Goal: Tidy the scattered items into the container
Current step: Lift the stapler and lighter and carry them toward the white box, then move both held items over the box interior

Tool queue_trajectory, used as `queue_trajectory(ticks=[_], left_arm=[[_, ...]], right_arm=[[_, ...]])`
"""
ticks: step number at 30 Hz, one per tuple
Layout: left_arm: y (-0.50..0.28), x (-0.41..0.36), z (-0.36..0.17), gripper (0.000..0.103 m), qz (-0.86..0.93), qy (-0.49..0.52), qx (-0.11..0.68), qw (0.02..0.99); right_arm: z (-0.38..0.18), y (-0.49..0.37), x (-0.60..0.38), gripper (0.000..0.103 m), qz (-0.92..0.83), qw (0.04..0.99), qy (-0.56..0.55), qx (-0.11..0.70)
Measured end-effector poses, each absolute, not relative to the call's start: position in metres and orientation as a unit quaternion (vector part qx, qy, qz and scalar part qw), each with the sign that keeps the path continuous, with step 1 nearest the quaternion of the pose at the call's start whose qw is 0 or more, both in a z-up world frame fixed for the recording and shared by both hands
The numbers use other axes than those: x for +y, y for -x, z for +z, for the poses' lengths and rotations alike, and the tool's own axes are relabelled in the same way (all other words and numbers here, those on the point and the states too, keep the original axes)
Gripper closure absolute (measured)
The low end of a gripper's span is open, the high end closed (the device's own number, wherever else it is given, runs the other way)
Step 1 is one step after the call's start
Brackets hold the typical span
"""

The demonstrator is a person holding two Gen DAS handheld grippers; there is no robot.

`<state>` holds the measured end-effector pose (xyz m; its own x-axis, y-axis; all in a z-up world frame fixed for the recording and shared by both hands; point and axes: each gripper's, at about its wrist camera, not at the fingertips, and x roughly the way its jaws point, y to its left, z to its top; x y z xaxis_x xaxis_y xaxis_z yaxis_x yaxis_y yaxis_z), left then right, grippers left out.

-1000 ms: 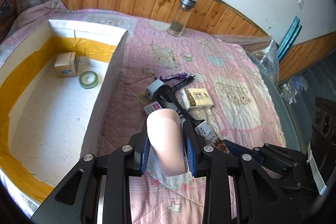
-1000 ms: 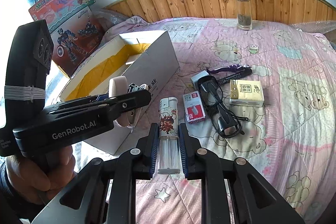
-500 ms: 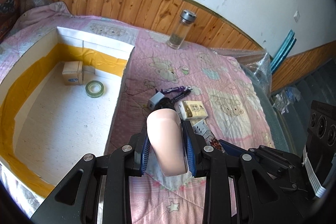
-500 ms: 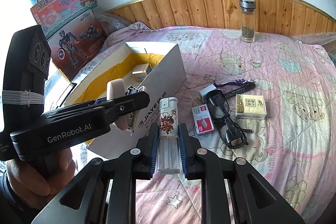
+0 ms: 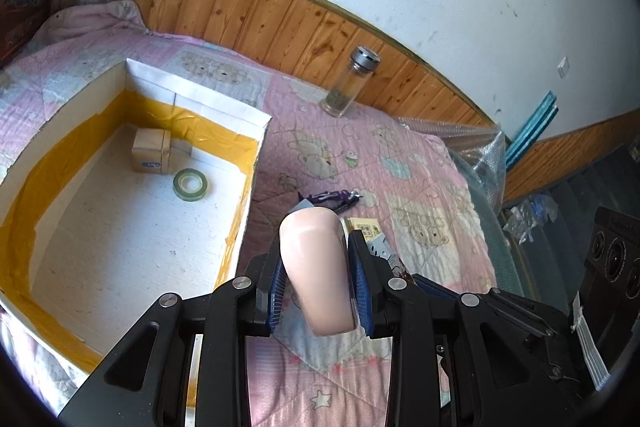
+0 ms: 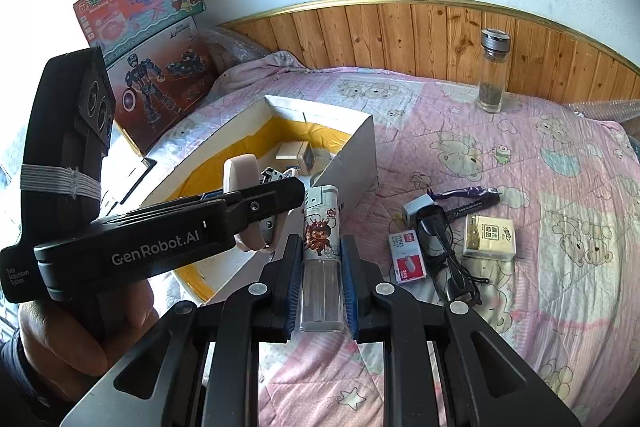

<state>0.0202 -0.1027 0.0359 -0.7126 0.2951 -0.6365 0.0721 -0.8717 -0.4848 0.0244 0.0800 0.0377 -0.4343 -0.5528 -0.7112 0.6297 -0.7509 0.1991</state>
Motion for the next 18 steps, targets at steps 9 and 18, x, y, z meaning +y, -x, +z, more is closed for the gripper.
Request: queue_trajectory(ticks=[9,18], left_arm=[[-0.021,-0.124,0.040,0.072,0.888,0.370,-0.267,0.058],[-0.018,-0.141,0.032,0.074,0.878,0.373,-0.294,0.057]], right_arm=[[0.048,-0.027,0.059,0.083,-0.845,0.358,-0.393,0.061],[0.050,-0.024,0.041,0.083,-0.844,0.363,-0.389,0.073]])
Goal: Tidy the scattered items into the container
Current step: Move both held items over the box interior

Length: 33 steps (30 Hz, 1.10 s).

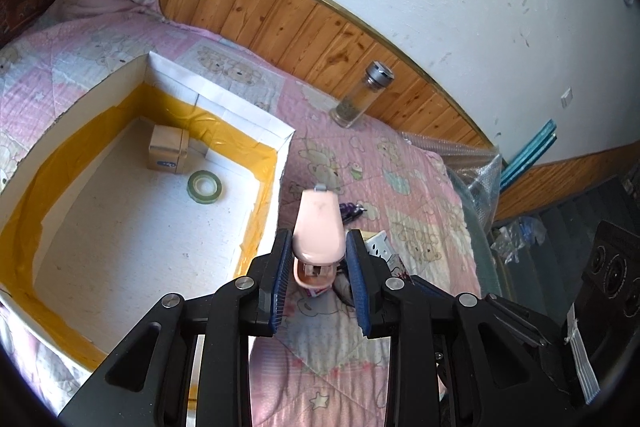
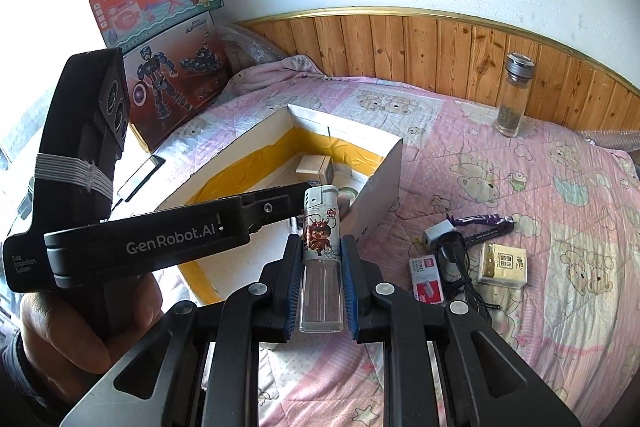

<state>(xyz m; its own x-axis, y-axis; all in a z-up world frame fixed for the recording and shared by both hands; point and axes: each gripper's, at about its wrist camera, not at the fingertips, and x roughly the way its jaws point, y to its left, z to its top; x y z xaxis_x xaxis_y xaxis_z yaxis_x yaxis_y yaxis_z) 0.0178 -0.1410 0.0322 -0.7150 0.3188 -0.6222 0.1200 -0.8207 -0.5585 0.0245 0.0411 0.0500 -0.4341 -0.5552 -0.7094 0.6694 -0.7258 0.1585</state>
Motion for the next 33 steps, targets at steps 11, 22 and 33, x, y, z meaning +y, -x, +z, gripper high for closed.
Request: queue_trajectory(ticks=[11,22,33], left_arm=[[-0.017,-0.165,0.032,0.076,0.875,0.364,-0.315,0.052],[-0.019,-0.192,0.036,0.076,0.873,0.348,-0.339,0.040],[-0.018,-0.215,0.029,0.076,0.871,0.344,-0.349,0.020]], right_arm=[[0.042,-0.018,0.020,0.083,-0.838,0.369,-0.393,0.083],[0.046,-0.012,-0.005,0.083,-0.834,0.380,-0.388,0.095],[0.045,-0.005,-0.024,0.083,-0.831,0.386,-0.388,0.101]])
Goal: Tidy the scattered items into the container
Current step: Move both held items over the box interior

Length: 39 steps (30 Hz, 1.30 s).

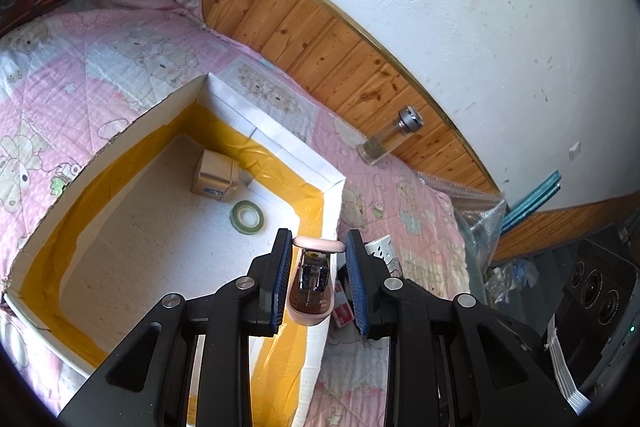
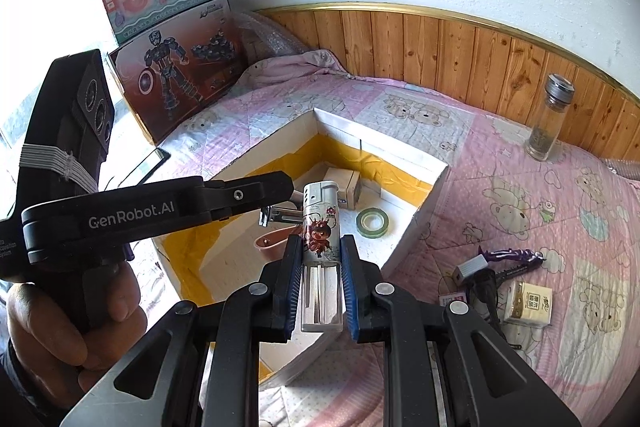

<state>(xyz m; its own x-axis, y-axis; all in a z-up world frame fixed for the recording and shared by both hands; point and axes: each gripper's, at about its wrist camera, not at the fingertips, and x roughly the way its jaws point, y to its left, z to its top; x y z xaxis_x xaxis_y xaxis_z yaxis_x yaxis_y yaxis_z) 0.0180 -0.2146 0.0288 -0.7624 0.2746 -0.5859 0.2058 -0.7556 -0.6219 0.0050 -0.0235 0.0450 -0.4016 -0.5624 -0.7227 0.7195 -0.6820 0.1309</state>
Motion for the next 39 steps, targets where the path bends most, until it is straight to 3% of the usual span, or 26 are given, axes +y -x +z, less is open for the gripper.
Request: queue_trajectory(ticks=[39], left_arm=[[0.021,-0.255,-0.004,0.076,0.846,0.399,-0.350,-0.046]], right_arm=[[0.001,0.040,-0.078,0.083,-0.789,0.384,-0.460,0.140]])
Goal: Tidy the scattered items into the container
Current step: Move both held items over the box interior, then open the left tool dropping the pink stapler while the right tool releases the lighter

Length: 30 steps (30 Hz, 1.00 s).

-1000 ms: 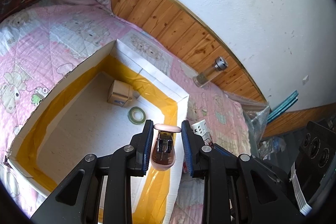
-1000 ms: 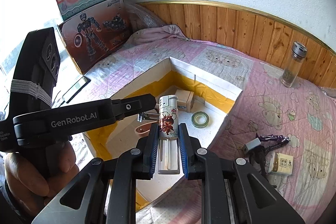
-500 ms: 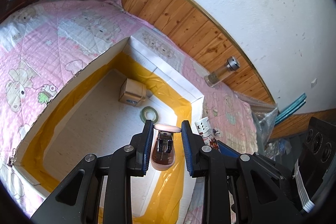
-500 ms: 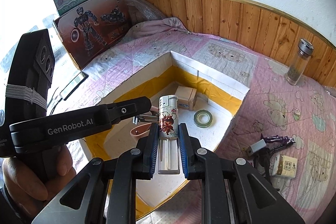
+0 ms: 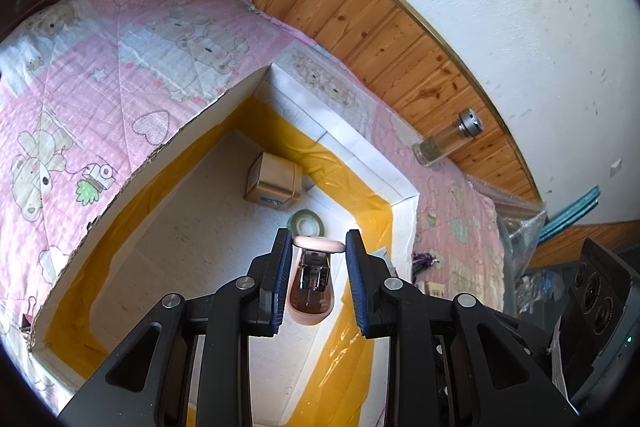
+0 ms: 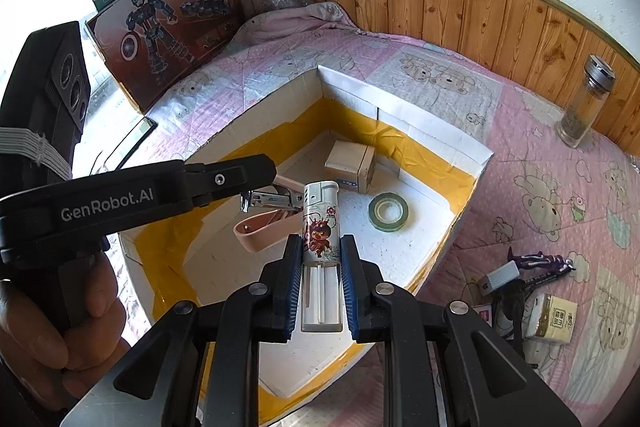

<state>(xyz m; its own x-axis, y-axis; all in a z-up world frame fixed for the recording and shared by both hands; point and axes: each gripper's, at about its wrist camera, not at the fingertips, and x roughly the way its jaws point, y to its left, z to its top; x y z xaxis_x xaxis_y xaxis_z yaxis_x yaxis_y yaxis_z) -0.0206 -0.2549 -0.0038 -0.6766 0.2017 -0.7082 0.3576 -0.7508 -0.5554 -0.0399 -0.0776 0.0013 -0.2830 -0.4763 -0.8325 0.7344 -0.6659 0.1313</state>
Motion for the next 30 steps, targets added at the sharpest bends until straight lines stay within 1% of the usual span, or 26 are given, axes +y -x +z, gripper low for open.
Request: queue_trajectory(ticks=[11,17,23,28,30], left_arm=[[0.048,-0.268,-0.034,0.076,-0.818,-0.441,0.360,0.078],[0.057,-0.276,-0.042,0.075,-0.814,-0.453,0.350,0.095],[0.067,-0.281,-0.052,0.075,-0.809,-0.466,0.342,0.106],[0.072,-0.282,-0.051,0.074,-0.815,-0.468,0.315,0.132],[0.073,-0.284,-0.053,0.073,-0.810,-0.472,0.321,0.130]], right_arm=[[-0.018,0.057,-0.103,0.083,-0.757,0.386,-0.497,0.176],[-0.035,0.069,-0.120,0.083,-0.738,0.378,-0.525,0.190],[-0.050,0.085,-0.132,0.083,-0.723,0.368,-0.555,0.182],[-0.062,0.099,-0.140,0.083,-0.714,0.358,-0.578,0.165],[-0.068,0.105,-0.140,0.081,-0.714,0.349,-0.585,0.161]])
